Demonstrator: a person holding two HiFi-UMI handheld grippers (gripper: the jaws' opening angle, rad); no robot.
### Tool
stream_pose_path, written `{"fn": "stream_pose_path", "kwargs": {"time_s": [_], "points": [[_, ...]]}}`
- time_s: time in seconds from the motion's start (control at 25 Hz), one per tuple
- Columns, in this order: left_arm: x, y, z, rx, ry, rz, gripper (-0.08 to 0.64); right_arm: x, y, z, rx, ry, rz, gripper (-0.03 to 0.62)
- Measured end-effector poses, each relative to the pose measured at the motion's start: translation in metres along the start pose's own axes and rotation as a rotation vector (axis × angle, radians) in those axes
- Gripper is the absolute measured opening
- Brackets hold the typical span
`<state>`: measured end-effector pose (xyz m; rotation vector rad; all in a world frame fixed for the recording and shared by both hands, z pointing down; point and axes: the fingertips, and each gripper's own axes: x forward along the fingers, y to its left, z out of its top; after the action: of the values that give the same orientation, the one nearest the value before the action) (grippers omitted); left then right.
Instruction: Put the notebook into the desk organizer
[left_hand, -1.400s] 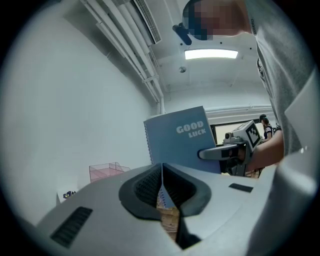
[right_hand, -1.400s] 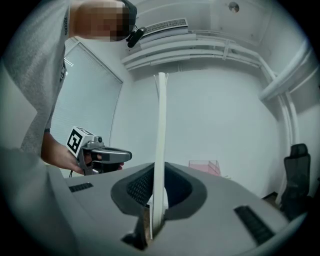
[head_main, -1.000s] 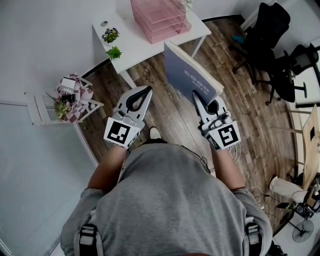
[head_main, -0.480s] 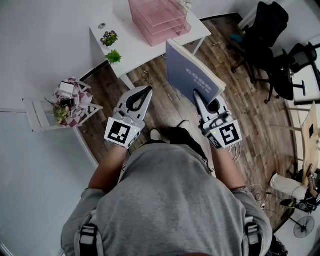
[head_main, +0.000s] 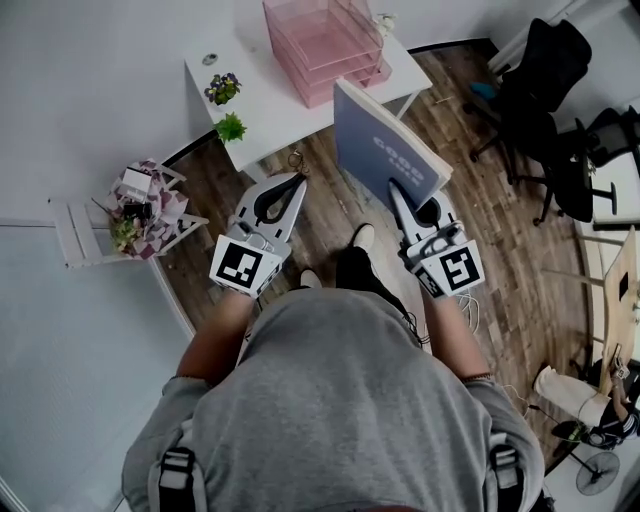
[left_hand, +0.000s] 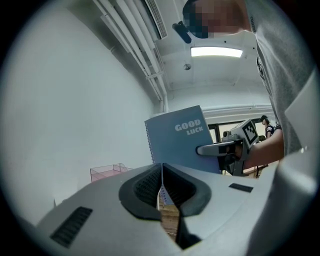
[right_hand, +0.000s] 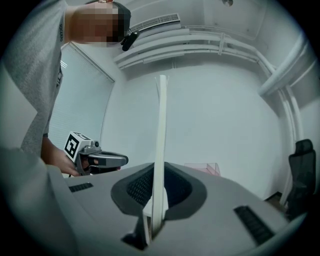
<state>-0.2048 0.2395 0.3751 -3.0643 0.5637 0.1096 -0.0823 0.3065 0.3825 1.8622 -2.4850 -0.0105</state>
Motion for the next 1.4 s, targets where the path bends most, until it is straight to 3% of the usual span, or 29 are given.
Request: {"fn": "stream_pose_path", "kwargs": {"time_s": [0.48,1.0,1.4], "points": [[0.085,0.029,-0.001,-0.005,0.022,0.041,0.026,0.040,-0.087,0.000,0.021,0.013,0.050,0.038],[0.176,0.041,0.009,0.036,0.045,0.135,0.026,0.065,-0.180,0.009,0.049,0.004,0.167,0.038],[0.214,0.041,0.010,0.060,0.029,0.208,0.026,0.080,-0.225,0.003,0.064,-0.006,0.226,0.038]]}}
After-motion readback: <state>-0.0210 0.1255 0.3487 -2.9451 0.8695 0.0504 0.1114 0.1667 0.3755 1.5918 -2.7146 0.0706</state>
